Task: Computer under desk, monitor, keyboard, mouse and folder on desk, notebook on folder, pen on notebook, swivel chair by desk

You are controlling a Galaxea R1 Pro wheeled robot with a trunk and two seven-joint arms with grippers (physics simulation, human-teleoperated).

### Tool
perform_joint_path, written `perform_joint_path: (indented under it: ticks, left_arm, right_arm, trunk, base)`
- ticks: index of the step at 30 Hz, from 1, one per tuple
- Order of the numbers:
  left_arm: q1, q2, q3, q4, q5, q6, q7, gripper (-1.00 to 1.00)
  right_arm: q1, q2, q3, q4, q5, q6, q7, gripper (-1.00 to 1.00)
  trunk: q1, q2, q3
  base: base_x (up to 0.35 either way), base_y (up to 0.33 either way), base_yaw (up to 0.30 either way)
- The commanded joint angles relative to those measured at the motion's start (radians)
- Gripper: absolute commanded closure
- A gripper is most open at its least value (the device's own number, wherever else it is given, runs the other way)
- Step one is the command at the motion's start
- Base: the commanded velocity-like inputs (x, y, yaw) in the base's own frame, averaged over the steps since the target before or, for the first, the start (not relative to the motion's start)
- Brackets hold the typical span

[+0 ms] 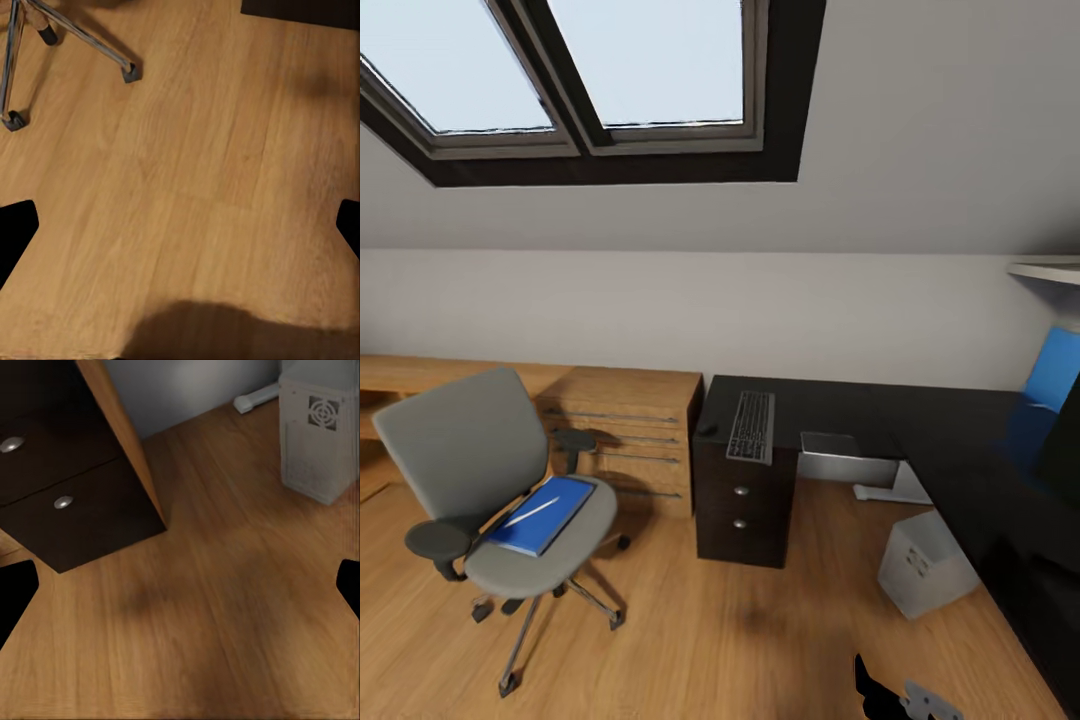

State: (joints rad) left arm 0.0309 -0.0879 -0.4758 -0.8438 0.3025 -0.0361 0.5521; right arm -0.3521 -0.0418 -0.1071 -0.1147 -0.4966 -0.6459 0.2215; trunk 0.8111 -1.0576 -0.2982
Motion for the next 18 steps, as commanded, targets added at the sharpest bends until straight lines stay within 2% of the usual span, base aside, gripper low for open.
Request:
perform_joint_path:
  ticks: [1, 18]
  left_arm:
    - [0.0, 0.0, -0.003, -0.001, 0.01, -0.004, 0.005, -1.0]
    - [0.0, 0.001, -0.003, -0.001, 0.01, -0.004, 0.006, -1.0]
  right_arm:
    - [-0.001, 0.0, -0.008, 0.001, -0.003, -0.001, 0.011, -1.0]
    - [-0.001, 0.001, -0.01, 0.015, -0.006, 0.003, 0.01, -1.0]
  trunk:
    - [-0.004, 0.006, 0.002]
    - [-0.07, 0.125, 0.055]
  base:
    - [-0.338, -0.156, 0.0]
    - [-0.311, -0.203, 0.0]
